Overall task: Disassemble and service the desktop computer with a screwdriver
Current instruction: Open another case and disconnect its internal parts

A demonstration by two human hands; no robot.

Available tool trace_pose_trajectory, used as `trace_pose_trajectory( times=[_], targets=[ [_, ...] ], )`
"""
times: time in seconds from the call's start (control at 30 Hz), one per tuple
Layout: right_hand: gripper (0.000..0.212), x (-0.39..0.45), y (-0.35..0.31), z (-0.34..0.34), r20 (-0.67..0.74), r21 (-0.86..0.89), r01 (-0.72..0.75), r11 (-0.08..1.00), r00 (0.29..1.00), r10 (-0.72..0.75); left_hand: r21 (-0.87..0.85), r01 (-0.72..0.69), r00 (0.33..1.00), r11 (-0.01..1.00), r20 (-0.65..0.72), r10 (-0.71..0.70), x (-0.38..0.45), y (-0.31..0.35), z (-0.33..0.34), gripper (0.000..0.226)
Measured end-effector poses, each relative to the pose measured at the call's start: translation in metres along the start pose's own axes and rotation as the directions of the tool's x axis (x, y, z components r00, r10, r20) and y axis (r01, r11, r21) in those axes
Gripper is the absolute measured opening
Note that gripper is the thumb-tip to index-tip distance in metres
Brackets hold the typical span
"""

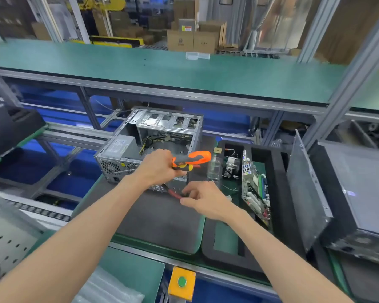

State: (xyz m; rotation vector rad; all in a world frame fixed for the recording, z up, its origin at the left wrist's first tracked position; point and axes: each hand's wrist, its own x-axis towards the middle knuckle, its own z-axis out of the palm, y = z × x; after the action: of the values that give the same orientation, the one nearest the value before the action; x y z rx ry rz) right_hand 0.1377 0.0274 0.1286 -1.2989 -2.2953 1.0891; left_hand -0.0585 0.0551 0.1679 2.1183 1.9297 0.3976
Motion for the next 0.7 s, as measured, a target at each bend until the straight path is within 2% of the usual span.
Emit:
trace_pose_trajectory(
  times=[0.13,0.33,0.53,0.7],
  targets=[
    [0.014,0.003,-0.019,-0.022,-0.050,-0.048,0.083,0.995,0.995,-0.085,-0.063,0.018,0.998,0.998,-0.063,-0.022,0.007,0.010,-0.023,0.049],
    [0.016,0.005,-0.042,-0.055,-0.123,-0.144,0.097,0.985,0.986,-0.115,-0.159,-0.016,0.987,0.987,-0.163,-0.011,0.020,0.027,-0.057,0.053],
    [0.009,-0.008,-0.054,-0.086,-0.180,-0.110,0.084,0.990,0.978,-0.103,-0.091,-0.129,0.969,0.987,-0.224,0.106,0.029,0.060,-0.074,0.041],
    [0.016,-0.024,-0.048,-0.109,-0.214,-0.115,0.050,0.992,0.974,-0.074,-0.003,-0.156,0.958,0.988,-0.243,0.150,0.040,0.096,-0.075,0.040]
  ],
)
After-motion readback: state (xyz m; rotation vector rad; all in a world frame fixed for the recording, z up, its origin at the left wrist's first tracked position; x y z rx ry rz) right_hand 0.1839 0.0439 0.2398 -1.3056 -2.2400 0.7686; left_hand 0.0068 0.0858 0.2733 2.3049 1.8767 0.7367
